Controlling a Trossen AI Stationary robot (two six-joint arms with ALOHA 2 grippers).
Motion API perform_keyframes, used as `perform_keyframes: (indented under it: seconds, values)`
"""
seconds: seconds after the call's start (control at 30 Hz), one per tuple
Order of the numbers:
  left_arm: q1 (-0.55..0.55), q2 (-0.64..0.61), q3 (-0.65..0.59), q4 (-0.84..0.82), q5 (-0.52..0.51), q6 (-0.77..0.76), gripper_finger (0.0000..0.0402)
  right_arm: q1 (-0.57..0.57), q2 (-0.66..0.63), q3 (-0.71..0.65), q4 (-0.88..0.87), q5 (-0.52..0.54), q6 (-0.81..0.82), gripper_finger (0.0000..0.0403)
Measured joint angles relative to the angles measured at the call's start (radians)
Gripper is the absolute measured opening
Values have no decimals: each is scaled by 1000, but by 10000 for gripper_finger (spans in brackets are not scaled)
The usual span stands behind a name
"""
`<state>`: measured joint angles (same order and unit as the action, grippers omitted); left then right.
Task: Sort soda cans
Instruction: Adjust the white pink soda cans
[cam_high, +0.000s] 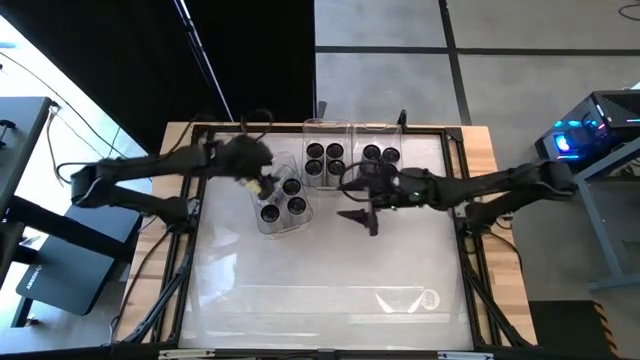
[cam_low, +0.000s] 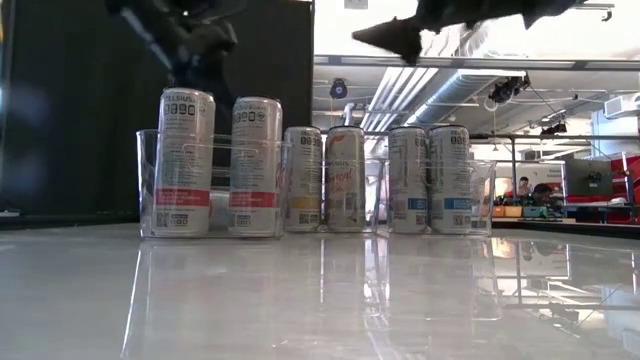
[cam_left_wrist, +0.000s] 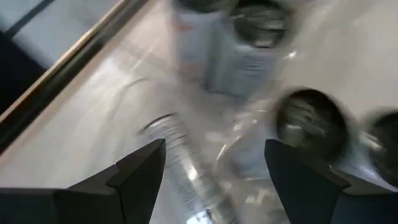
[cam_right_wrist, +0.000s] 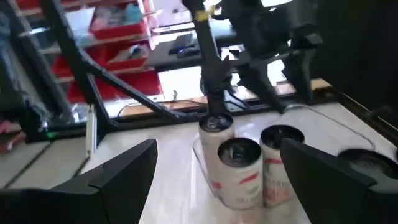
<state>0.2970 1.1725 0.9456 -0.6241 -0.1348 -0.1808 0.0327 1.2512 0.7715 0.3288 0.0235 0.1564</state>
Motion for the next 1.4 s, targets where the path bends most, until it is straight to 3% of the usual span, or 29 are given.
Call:
perform_keyframes:
  seconds: [0.13, 0.3, 0.5, 0.6, 0.8, 0.97, 1.23, 1.4]
  values:
    - [-30, -154, -186, 170, 47, 21, 268, -68, 135, 71, 33, -94, -47, 336]
    - [-61, -277, -283, 263, 58, -51, 268, -117, 323, 337, -212, -96, -118, 336]
    - [-93, -303, -417, 440, 205, -44, 268, -146, 540, 707, -580, -61, -161, 336]
    - [-87, -305, -486, 518, 191, -45, 268, -153, 639, 863, -724, -28, -175, 336]
    - [-79, -304, -566, 675, 168, -38, 268, -153, 770, 1088, -834, -8, -164, 336]
    - [-91, -324, -569, 677, 197, -50, 268, -153, 829, 1189, -923, -13, -131, 336]
    - [-121, -420, -540, 683, 220, -49, 268, -152, 836, 1196, -945, -12, -86, 336]
    - [-111, -442, -475, 555, 213, -20, 268, -163, 843, 1196, -938, -5, -85, 336]
